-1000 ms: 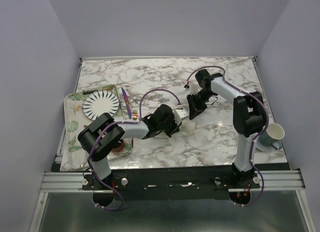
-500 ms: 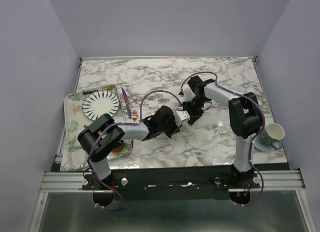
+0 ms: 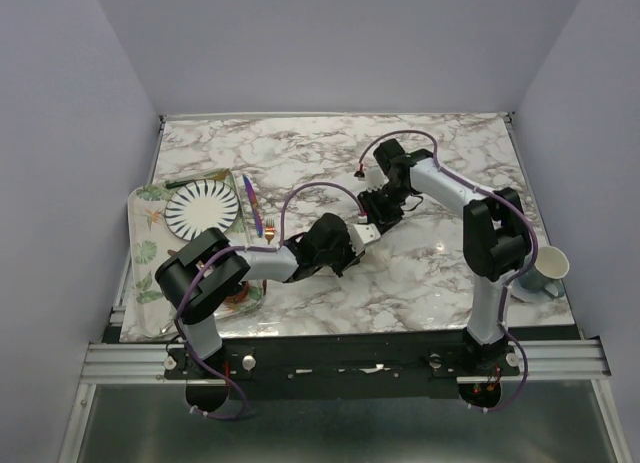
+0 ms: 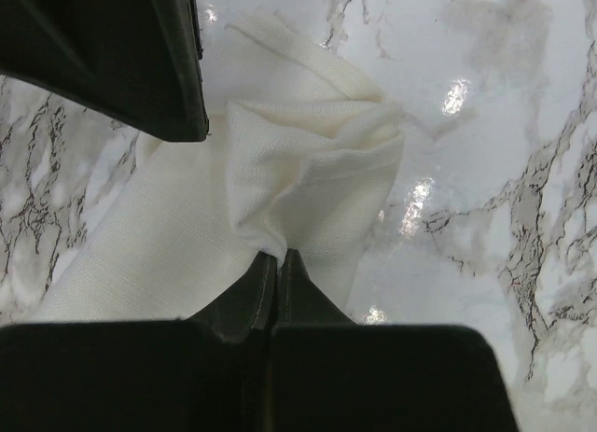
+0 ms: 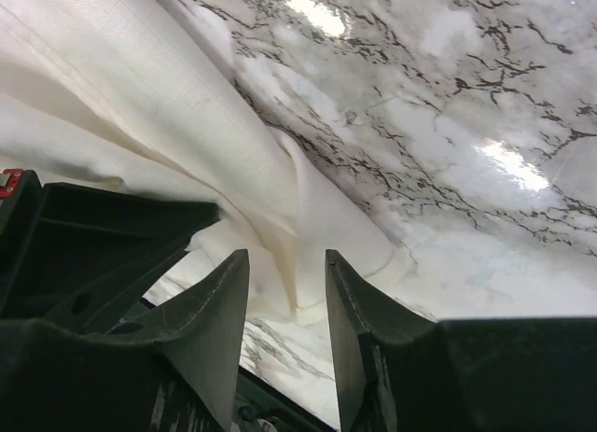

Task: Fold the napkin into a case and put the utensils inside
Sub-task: Stuff the top corner of the smaller-rectangle-folded napkin into the folded napkin.

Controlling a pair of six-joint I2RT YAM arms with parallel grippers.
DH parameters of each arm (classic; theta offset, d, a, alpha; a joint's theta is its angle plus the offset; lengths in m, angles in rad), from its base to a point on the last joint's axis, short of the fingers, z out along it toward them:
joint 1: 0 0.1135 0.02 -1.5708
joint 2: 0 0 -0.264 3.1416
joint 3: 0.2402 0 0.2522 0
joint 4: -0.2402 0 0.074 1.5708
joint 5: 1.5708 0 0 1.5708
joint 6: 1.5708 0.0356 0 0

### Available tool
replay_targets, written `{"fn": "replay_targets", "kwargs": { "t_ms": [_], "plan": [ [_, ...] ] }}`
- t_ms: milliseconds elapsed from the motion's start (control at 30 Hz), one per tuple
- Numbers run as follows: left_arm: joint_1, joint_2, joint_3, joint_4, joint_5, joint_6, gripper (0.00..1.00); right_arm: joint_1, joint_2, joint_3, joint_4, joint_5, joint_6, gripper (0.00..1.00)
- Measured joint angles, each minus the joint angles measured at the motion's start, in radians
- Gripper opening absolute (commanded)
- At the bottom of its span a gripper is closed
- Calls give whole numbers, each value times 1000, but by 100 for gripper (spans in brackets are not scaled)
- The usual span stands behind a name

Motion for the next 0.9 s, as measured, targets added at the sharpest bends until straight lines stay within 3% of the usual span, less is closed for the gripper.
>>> {"fn": "replay_targets", "kwargs": {
  "t_ms": [600, 900],
  "plan": [
    [-21, -3, -23, 40, -24, 30, 0, 50, 6, -37, 23, 85, -8, 44],
    [-27, -3, -35, 60, -35, 47, 0, 48, 15, 69, -2, 67, 19, 40]
  ]
}}
